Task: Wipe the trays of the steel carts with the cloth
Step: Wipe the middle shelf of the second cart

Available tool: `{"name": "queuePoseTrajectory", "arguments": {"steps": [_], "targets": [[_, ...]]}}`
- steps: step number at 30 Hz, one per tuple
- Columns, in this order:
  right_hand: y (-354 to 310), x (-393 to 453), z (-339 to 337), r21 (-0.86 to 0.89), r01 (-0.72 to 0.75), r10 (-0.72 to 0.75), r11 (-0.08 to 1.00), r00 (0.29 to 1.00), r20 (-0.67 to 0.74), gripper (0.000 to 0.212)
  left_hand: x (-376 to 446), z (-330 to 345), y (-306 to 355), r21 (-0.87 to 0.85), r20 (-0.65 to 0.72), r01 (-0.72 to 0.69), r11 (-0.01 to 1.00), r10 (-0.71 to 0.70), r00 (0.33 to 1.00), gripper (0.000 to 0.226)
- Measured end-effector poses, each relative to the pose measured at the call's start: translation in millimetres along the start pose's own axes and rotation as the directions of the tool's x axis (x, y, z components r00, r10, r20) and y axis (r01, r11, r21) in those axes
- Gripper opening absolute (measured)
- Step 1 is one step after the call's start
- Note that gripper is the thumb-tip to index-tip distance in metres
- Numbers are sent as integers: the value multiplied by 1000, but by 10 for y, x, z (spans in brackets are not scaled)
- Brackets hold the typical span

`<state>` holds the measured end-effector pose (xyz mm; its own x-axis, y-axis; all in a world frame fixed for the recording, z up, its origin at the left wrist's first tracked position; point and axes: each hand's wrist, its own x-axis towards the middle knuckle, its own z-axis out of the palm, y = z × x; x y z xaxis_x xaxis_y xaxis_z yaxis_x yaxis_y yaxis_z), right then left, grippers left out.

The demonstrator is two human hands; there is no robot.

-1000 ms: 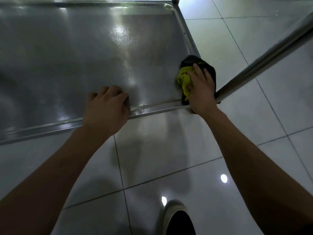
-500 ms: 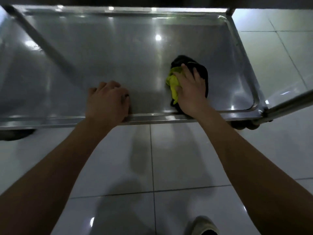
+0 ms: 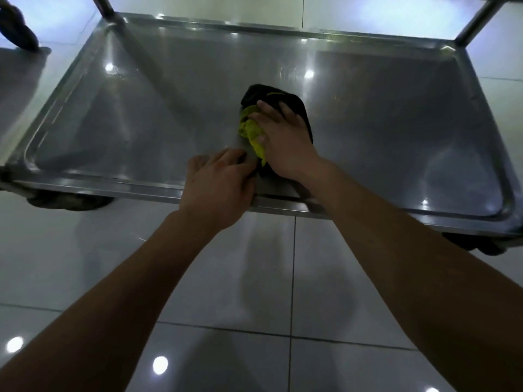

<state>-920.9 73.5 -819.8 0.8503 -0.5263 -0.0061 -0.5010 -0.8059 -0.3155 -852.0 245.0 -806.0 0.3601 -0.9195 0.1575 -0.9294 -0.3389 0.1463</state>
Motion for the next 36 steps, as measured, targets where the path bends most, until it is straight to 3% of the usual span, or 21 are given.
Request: {"name": "queuePoseTrajectory", "arguments": {"steps": [7, 9, 12, 15, 20, 25, 31, 36], "targets": [[492, -344, -168, -7, -126, 126, 992, 990, -60, 57, 237, -83, 202, 129, 130, -11, 992, -6, 992, 32], [743, -481, -255, 7, -176, 176, 984, 981, -87, 52, 375, -53, 380, 93, 133, -38, 995, 25, 991, 34], [1101, -681, -372, 10, -233, 233, 972, 965, -120, 48, 578, 31, 796, -49, 118, -177, 983, 181, 976, 41], [1445, -880, -483, 29, -301, 302, 953, 940, -157, 49, 655, 175, 1117, -22, 137, -196, 980, 197, 971, 38], [2098, -1195, -693, -43, -509, 490, 860, 846, -211, 52, 586, 329, 1177, -79, -1, -114, 990, 114, 993, 26], [2532, -1385, -861, -31, -639, 610, 769, 747, -262, 54, 638, 345, 1168, -90, -24, -131, 987, 129, 991, 18], [2435, -1327, -813, 0, -633, 605, 774, 741, -292, 49, 633, 319, 1148, -111, -30, -154, 982, 151, 988, 23], [1987, -1048, -646, -23, -530, 513, 848, 832, -212, 51, 591, 253, 1083, -151, 51, -200, 968, 209, 977, 30]]}}
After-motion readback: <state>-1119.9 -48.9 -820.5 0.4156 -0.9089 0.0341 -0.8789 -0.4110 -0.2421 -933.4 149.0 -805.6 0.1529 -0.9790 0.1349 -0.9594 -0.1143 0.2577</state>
